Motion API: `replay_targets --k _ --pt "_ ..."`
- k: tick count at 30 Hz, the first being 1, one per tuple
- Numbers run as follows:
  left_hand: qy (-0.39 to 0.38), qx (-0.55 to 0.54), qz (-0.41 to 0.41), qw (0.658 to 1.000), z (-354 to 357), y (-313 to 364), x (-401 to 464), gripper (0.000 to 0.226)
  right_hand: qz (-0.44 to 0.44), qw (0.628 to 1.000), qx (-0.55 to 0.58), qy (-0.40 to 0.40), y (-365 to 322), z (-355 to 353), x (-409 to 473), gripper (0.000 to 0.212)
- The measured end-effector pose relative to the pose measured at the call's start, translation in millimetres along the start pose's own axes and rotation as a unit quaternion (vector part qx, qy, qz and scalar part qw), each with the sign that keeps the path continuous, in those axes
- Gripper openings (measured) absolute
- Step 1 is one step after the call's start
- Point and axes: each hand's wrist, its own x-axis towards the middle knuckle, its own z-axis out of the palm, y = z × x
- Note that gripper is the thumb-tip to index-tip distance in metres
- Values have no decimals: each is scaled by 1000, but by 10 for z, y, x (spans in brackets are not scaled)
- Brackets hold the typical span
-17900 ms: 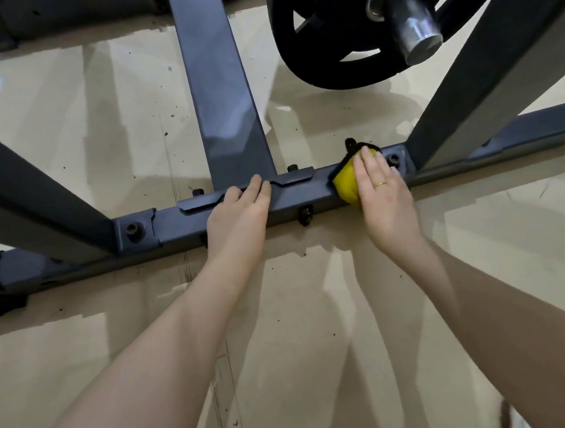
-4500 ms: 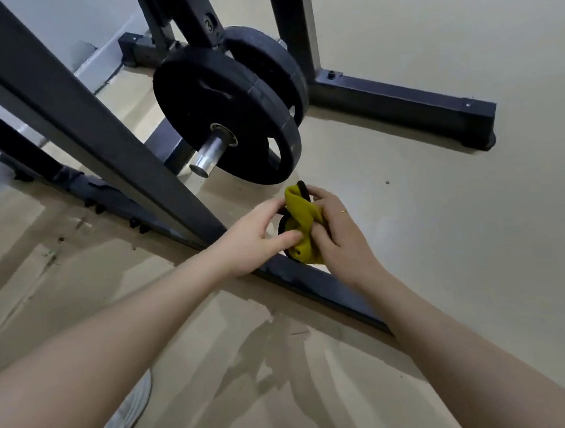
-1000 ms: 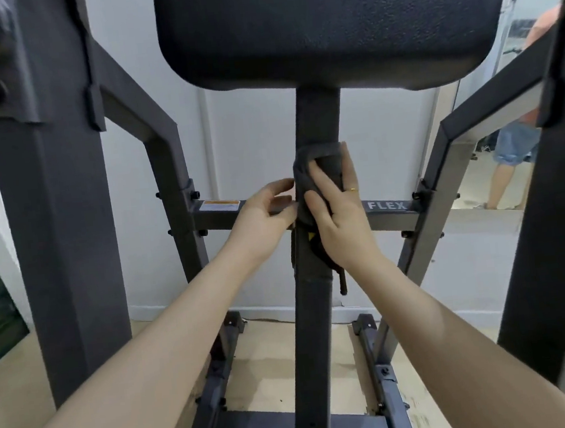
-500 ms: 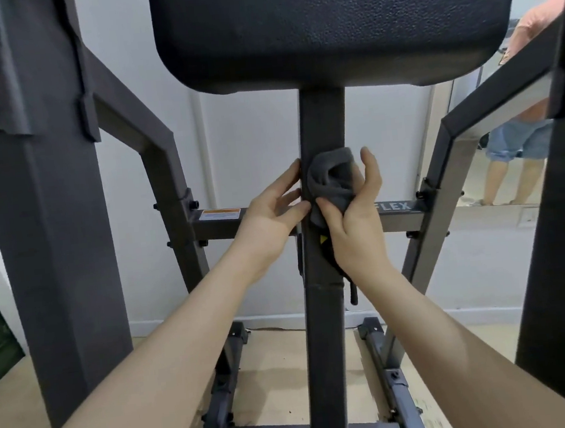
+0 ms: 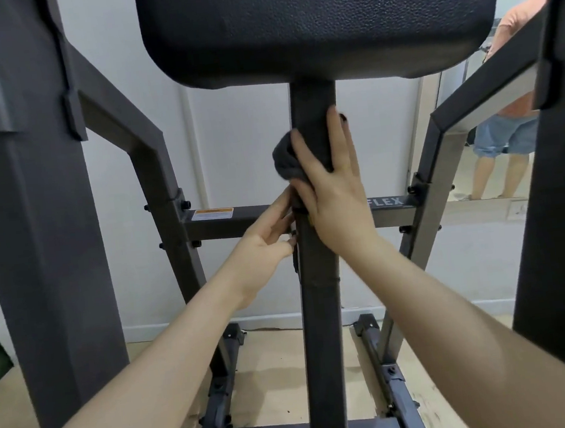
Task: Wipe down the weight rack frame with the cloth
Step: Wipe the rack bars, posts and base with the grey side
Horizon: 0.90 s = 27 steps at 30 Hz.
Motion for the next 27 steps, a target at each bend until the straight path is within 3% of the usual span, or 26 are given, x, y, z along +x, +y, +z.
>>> replay_targets --k 5,7,10,15,17,21,23,27 --pt "-17 -7 0 1000 8 -39 21 70 -43 999 -13 22 96 -63 285 43" --pt "-2 -8 -4 1000 -1 -68 5 61 -132 987 -89 20 209 -94 159 38" --pt "16 22 -14 1000 -75 -82 -70 45 -283 942 -171 -53 344 -223 0 33" --pt "59 70 -7 996 -225 29 -85 40 -393 862 -261 -188 181 -443 411 42" --pt "48 107 0 993 -221 65 -104 41 -392 855 -299 -162 109 -441 673 40" --pt "25 169 -8 985 -218 45 -183 40 -284 910 -289 -92 -73 -205 556 46" --pt "21 169 -17 985 -253 21 -219 34 -311 908 -260 -106 -34 -80 245 50" --pt "-37 235 -48 970 -367 -92 -295 30 -404 868 -246 -151 90 -94 198 52"
